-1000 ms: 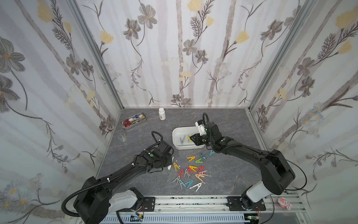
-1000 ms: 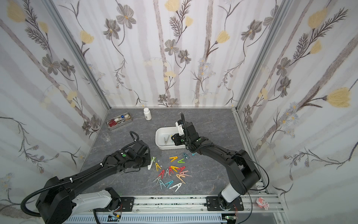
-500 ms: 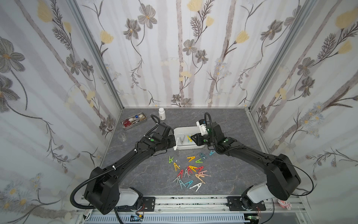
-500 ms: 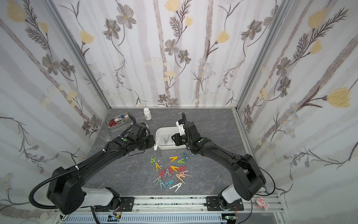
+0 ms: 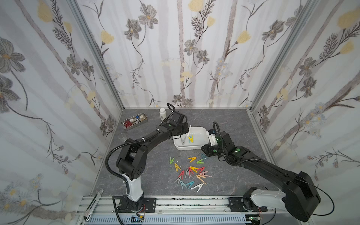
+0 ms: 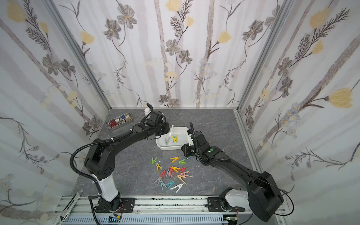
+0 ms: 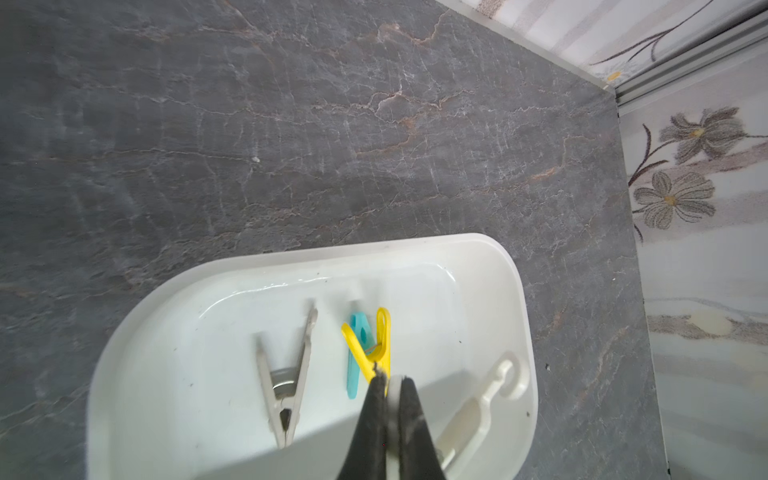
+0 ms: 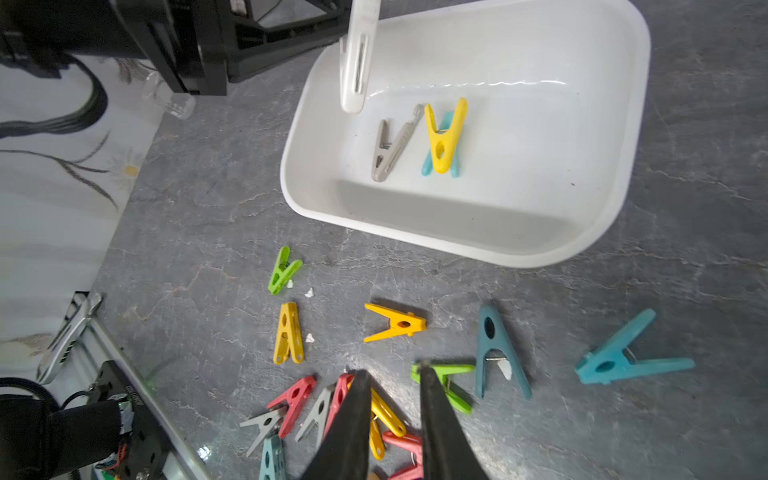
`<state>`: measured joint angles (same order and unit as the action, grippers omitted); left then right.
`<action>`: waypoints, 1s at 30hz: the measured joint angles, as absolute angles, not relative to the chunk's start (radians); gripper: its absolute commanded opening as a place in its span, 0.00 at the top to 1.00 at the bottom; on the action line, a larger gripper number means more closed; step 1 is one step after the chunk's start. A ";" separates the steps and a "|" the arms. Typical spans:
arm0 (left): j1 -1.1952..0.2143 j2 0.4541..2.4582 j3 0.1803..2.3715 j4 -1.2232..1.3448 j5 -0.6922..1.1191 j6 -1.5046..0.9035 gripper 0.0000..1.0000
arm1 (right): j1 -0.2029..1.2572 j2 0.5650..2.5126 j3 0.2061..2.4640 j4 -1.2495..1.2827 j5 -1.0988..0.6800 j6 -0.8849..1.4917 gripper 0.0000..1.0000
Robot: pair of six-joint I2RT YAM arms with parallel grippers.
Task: Put the clothespins into the storage box
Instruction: Place the clothespin in the storage box.
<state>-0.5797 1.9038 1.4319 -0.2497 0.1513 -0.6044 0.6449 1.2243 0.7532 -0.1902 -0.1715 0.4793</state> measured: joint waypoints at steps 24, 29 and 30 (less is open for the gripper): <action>-0.610 1.981 1.397 -0.216 0.148 -0.577 0.82 | 0.647 1.178 0.656 -0.199 -0.151 0.523 0.76; -0.606 1.963 1.396 -0.216 0.142 -0.576 0.75 | 0.647 1.178 0.657 -0.198 -0.151 0.522 0.75; -0.605 1.956 1.396 -0.216 0.141 -0.576 0.75 | 0.647 1.178 0.659 -0.198 -0.151 0.522 0.75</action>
<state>-0.6048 1.9564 1.3956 -0.2161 0.1406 -0.5762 0.6468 1.1778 0.6594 -0.1978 -0.1509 0.5220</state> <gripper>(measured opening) 0.251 0.247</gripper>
